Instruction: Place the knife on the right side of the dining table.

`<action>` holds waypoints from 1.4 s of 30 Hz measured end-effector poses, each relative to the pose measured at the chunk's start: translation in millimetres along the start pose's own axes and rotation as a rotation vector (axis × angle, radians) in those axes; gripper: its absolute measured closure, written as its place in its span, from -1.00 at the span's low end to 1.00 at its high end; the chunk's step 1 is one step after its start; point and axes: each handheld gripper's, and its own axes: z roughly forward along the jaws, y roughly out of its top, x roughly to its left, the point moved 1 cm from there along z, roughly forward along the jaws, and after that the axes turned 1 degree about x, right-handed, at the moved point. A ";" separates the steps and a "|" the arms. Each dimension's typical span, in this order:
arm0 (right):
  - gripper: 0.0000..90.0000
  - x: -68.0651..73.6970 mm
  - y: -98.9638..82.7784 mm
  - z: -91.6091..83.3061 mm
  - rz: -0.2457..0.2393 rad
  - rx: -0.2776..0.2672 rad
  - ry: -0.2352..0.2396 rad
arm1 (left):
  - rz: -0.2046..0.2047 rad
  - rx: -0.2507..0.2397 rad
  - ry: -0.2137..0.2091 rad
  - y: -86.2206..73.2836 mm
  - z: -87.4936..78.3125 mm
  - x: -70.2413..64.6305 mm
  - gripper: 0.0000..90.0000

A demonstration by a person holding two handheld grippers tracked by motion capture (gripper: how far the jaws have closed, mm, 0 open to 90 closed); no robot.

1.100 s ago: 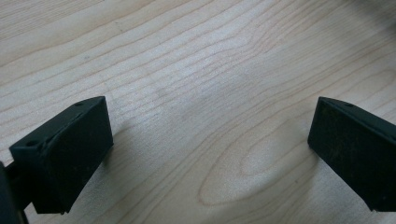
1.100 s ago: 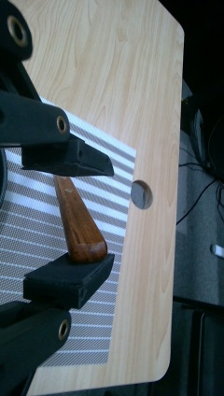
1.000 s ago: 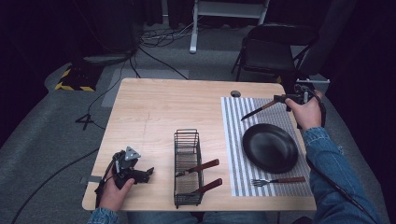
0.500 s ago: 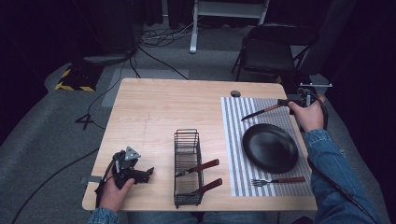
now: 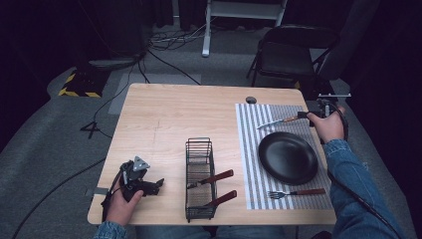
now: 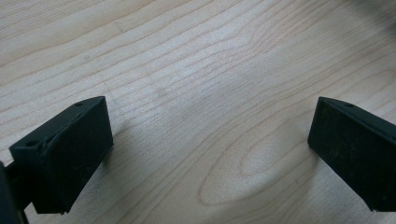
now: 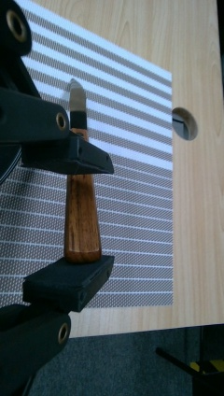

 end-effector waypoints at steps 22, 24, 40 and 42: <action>0.05 -19.9 -20.3 17.0 0.068 0.023 0.021 | 0.000 0.000 0.001 0.0 0.0 0.0 -1.00; 0.04 -21.0 -21.4 18.9 0.070 0.024 0.019 | 0.000 0.000 0.000 0.0 0.0 0.0 -1.00; -0.02 -25.9 -26.9 28.7 0.078 0.034 0.010 | 0.000 0.000 0.000 0.0 0.0 0.0 -1.00; -0.03 -26.2 -27.5 29.9 0.078 0.034 0.008 | 0.001 0.000 0.001 0.0 0.0 0.1 -1.00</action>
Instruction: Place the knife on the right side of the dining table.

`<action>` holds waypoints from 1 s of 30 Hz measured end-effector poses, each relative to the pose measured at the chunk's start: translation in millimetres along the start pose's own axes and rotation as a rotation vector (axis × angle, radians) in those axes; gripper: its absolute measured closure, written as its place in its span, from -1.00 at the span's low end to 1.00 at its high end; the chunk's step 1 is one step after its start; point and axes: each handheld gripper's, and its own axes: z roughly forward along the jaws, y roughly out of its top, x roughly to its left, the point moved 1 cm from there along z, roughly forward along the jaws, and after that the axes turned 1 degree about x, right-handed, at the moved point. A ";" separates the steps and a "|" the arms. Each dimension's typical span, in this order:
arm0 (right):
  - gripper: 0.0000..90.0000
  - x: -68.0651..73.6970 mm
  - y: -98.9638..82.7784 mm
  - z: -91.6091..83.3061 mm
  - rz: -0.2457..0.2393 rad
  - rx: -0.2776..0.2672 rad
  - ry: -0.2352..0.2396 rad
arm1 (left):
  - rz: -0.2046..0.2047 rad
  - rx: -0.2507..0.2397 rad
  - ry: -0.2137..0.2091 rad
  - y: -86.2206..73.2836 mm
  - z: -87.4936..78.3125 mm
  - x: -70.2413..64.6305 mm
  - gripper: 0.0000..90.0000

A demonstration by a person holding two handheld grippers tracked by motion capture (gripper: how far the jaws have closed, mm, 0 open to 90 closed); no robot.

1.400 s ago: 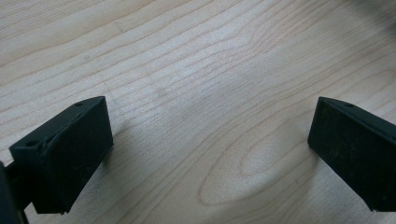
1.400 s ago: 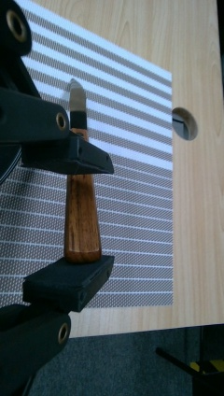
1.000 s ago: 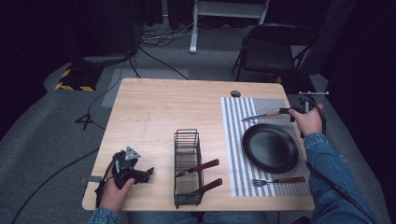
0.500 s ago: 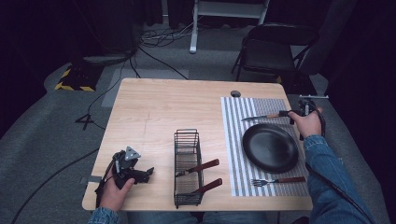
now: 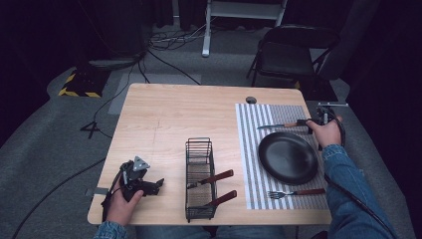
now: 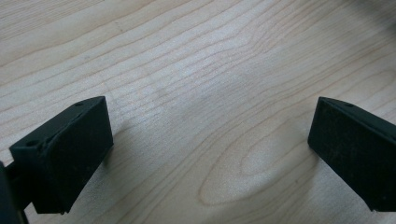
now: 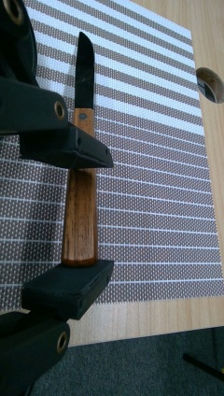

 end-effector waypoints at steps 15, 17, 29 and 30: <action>-0.04 -3.9 -4.9 8.2 0.000 0.013 -0.017 | -0.001 0.000 -0.001 0.0 0.0 -0.1 -1.00; -0.03 -4.7 -5.8 9.6 -0.007 0.017 -0.023 | 0.000 0.000 0.000 0.0 0.0 0.0 -1.00; -0.05 -6.6 -6.4 11.5 -0.029 0.018 -0.040 | 0.000 0.000 0.000 0.0 0.0 0.0 -1.00; -0.05 -6.7 -6.2 10.8 -0.034 0.016 -0.041 | 0.000 0.000 0.000 0.0 0.0 0.0 -1.00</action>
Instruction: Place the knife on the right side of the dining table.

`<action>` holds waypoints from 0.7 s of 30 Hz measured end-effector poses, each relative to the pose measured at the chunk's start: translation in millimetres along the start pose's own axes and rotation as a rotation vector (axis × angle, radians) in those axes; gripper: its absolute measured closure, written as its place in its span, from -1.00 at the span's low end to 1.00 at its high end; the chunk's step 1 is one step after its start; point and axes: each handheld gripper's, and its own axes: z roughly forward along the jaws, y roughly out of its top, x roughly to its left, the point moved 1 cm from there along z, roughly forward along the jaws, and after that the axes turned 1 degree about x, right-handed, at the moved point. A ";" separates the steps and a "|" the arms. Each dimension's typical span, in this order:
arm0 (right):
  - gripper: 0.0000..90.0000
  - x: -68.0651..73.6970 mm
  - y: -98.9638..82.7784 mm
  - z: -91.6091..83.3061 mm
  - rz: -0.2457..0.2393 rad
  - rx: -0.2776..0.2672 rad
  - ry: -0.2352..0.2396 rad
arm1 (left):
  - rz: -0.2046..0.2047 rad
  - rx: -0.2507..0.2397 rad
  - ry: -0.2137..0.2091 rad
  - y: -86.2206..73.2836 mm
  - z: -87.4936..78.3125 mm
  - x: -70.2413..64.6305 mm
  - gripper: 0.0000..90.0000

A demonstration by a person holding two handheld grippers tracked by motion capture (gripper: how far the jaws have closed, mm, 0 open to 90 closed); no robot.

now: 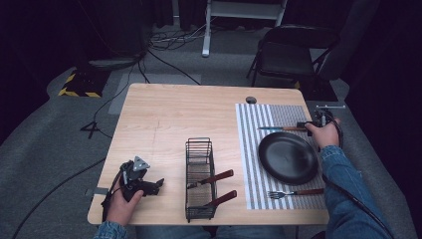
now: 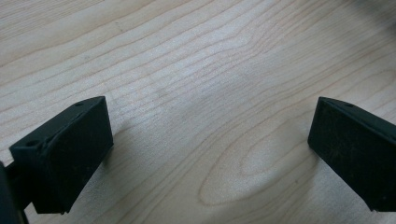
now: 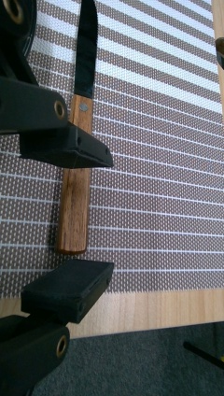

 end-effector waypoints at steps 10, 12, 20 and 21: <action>-0.04 11.1 9.7 -22.5 -0.046 -0.057 0.015 | 0.000 0.000 0.000 0.0 0.0 0.0 -1.00; -0.04 16.5 11.9 -29.4 -0.061 -0.074 0.025 | 0.000 0.000 0.000 0.0 0.0 0.0 -1.00; -0.03 39.4 17.5 -56.7 -0.126 -0.129 0.071 | -0.001 0.000 -0.001 0.0 0.0 0.0 -1.00; -0.03 42.6 17.8 -59.5 -0.133 -0.134 0.077 | -0.001 0.000 -0.001 0.0 0.0 0.0 -1.00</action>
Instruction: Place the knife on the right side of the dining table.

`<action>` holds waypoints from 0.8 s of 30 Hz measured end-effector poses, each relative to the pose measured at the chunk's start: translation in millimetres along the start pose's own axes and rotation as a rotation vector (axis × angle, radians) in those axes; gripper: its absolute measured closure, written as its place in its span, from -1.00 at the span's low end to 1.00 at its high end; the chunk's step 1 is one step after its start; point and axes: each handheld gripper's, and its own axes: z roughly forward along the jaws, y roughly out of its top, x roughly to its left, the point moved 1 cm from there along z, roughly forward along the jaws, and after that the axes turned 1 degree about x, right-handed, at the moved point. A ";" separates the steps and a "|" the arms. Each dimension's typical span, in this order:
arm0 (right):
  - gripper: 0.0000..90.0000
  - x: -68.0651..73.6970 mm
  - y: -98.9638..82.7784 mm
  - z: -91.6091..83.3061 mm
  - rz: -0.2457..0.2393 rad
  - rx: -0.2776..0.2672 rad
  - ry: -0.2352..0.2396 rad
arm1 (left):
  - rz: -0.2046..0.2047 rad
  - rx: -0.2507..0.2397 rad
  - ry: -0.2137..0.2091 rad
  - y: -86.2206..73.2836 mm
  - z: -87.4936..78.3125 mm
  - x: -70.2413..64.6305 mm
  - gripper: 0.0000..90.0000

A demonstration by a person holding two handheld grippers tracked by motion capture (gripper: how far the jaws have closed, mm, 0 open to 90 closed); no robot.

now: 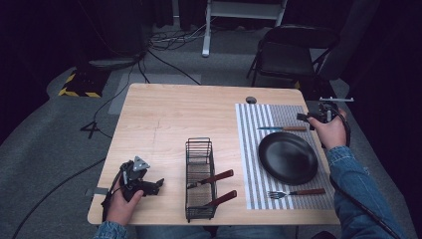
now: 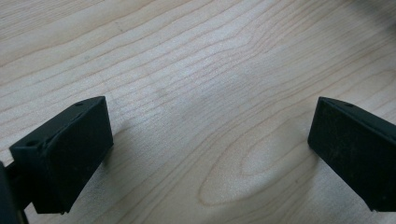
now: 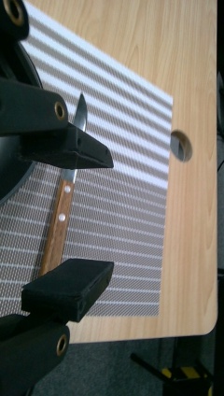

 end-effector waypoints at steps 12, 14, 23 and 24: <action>-0.03 45.3 6.0 -28.1 -0.090 -0.048 0.106 | 0.001 0.000 0.001 0.0 0.0 0.0 -1.00; -0.03 53.0 5.3 -32.7 -0.101 -0.053 0.125 | 0.000 0.000 0.000 0.0 0.0 0.0 -1.00; -0.04 90.1 0.7 -47.5 -0.167 -0.053 0.213 | 0.000 0.000 0.000 0.0 0.0 0.0 -1.00; -0.04 94.3 -0.2 -48.5 -0.176 -0.053 0.221 | 0.000 0.000 0.000 0.0 0.0 0.0 -1.00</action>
